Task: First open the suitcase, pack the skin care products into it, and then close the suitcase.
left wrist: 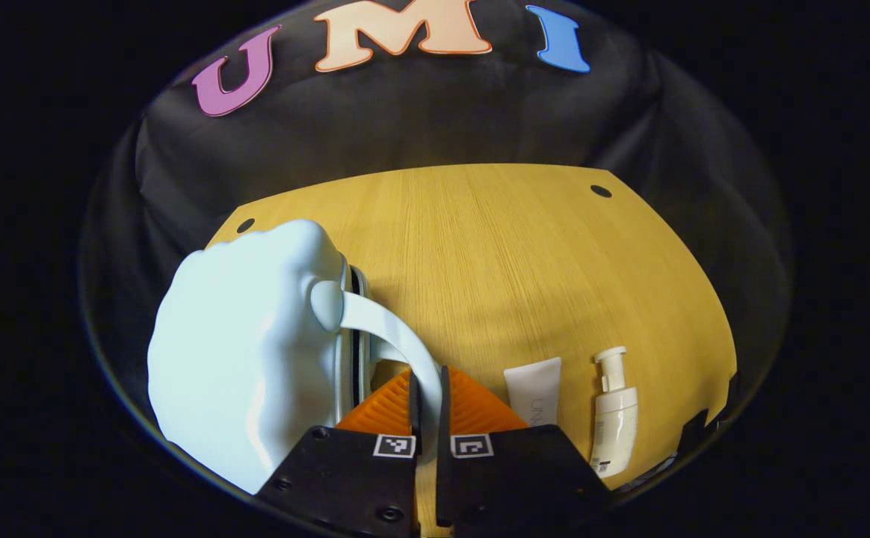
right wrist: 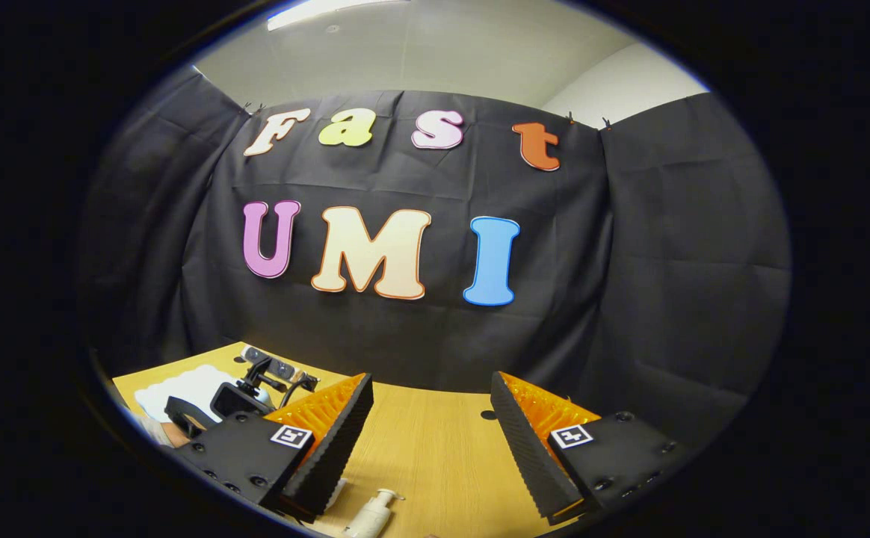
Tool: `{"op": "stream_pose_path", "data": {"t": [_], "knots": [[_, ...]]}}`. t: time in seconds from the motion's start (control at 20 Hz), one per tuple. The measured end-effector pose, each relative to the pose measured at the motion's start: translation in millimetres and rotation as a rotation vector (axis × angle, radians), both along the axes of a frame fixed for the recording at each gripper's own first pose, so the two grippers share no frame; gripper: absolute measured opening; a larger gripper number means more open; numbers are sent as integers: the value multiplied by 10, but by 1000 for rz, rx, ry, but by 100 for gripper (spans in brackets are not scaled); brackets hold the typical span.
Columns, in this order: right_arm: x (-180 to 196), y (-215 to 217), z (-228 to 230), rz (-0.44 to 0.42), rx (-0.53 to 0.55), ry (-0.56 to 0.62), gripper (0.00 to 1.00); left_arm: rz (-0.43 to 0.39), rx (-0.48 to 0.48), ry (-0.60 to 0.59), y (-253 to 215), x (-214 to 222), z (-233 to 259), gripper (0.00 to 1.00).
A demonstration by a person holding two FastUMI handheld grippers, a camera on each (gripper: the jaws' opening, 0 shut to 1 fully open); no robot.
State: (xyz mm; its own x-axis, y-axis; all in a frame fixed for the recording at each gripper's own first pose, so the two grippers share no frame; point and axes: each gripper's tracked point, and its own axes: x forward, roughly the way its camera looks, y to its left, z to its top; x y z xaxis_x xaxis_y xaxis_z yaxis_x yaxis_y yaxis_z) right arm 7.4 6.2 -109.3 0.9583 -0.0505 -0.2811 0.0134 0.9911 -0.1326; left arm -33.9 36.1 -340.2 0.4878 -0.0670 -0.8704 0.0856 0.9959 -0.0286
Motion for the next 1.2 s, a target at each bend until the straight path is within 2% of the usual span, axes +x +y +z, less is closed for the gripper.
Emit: {"op": "stream_pose_path", "data": {"t": [0.15, 0.35, 0.6, 1.0, 1.2], "knots": [[25, 57, -35, 9, 31, 0, 99, 10, -44, -12, 37, 22, 229, 2], [61, 200, -49, 39, 64, -6, 99, 0, -15, -85, 241, 125, 655, 1], [130, 409, -69, 78, 102, -15, 99, 60, -14, -184, 591, 264, 1097, 0], [226, 678, -106, 104, 146, -25, 99, 59, 96, -263, 1153, 388, 1508, 0], [268, 779, -135, 103, 151, -27, 99, 95, 166, -319, 1626, 491, 1740, 0]]}}
